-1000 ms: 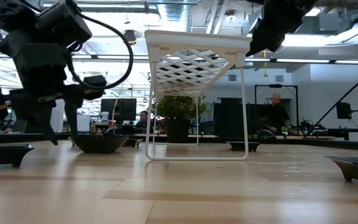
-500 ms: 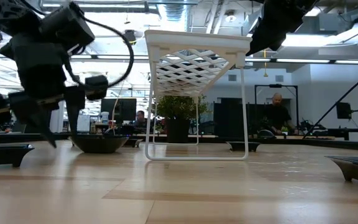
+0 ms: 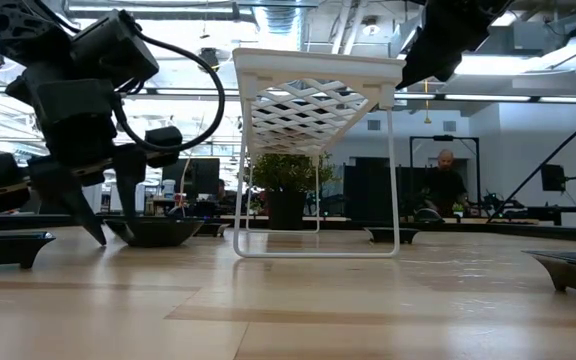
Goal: Pick & Place Mini shaped plates
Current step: Stack the leaf-shaped plate on the other leaf-shaped plate on the shelf
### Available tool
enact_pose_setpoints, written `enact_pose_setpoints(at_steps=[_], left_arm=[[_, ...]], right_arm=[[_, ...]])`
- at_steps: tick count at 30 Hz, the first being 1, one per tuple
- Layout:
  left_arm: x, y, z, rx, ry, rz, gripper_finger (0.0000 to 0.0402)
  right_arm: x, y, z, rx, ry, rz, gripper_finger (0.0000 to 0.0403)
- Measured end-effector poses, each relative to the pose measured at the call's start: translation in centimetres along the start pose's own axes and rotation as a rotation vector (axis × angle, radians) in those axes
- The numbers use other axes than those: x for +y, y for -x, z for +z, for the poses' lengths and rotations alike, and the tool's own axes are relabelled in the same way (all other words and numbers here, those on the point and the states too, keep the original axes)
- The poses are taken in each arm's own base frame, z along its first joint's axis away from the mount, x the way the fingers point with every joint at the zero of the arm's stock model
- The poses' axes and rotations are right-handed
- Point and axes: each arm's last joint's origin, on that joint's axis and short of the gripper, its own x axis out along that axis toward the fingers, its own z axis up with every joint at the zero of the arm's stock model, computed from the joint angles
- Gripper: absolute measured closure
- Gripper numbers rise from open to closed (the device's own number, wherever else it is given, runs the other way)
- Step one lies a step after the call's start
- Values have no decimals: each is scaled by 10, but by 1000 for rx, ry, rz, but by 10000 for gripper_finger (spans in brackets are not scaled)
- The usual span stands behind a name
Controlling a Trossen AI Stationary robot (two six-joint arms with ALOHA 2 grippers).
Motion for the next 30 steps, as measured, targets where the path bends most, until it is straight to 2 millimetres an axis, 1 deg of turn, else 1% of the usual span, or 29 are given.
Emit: enact_pose_setpoints(at_steps=[4, 12, 16, 21, 25, 30], left_arm=[[0, 0, 0, 0, 0, -1, 309], [0, 1, 1, -6, -2, 3, 389], [1, 6, 4, -23, -6, 22, 390], [1, 18, 12, -64, -24, 55, 393], [-3, 25, 16, -61, 4, 53, 393], [-5, 35, 22, -43, 21, 119, 394]], right_arm=[[0, 0, -1, 5, 4, -2, 361], [-1, 0, -2, 20, 10, -6, 361], [-1, 0, -2, 20, 5, -6, 361], [-1, 0, -2, 21, 3, -6, 361], [-1, 0, -2, 22, 8, -6, 361], [-1, 0, -2, 23, 11, -6, 361]])
